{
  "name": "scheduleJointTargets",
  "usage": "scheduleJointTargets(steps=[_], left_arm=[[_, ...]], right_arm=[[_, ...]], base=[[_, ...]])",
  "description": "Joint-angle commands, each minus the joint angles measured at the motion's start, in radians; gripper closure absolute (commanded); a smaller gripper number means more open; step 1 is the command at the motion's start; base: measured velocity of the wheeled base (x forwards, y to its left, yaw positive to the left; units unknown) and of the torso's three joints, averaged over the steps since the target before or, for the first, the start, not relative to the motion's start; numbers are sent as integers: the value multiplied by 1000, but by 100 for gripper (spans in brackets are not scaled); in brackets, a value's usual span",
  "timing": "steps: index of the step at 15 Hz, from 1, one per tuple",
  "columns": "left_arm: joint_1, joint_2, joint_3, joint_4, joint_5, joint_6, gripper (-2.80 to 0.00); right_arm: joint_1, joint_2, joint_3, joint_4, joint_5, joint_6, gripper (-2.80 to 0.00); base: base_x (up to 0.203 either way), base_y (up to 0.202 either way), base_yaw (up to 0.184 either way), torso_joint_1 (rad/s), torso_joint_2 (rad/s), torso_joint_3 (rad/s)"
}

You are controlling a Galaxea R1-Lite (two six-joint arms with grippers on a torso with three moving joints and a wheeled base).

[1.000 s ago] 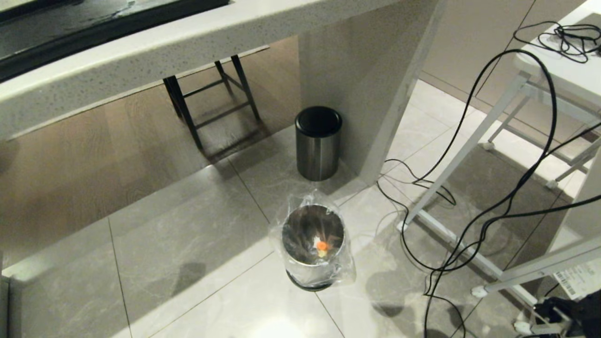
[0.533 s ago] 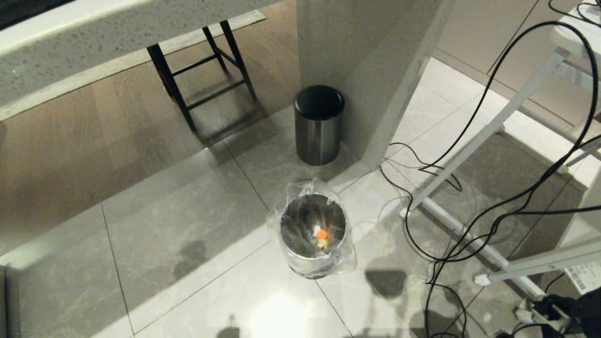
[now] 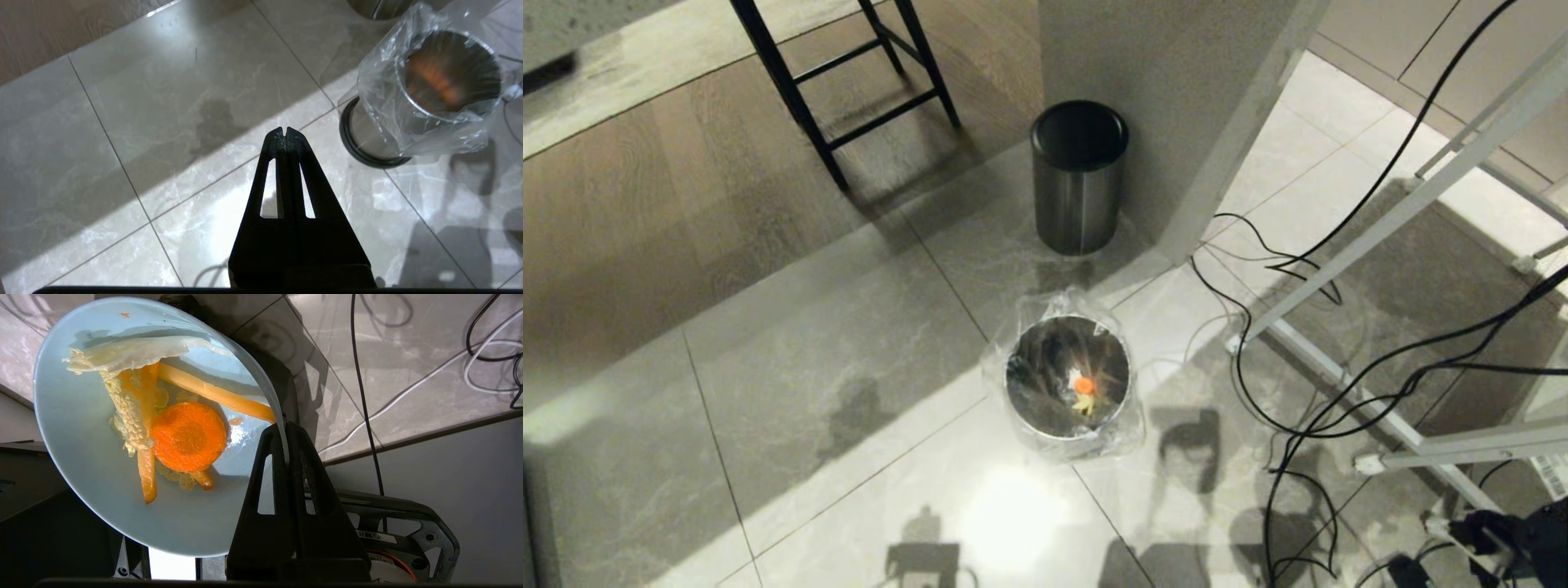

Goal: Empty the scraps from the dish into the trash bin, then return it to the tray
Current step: Move the bowl over the trash can

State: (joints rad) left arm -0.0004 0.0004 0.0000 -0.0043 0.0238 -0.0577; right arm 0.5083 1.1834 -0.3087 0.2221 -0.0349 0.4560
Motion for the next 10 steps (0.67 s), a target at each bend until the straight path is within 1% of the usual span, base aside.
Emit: scheduleJointTargets(steps=[1,10], left_arm=[[0,1,0,0,1,-1,0],[0,1,0,0,1,-1,0]], right_arm=[[1,0,-1,2,0,3,0],[-1,-1,2,2,0,1,0]], base=[[0,0,0,4,-2,-206],[0,0,0,5,3,-197]])
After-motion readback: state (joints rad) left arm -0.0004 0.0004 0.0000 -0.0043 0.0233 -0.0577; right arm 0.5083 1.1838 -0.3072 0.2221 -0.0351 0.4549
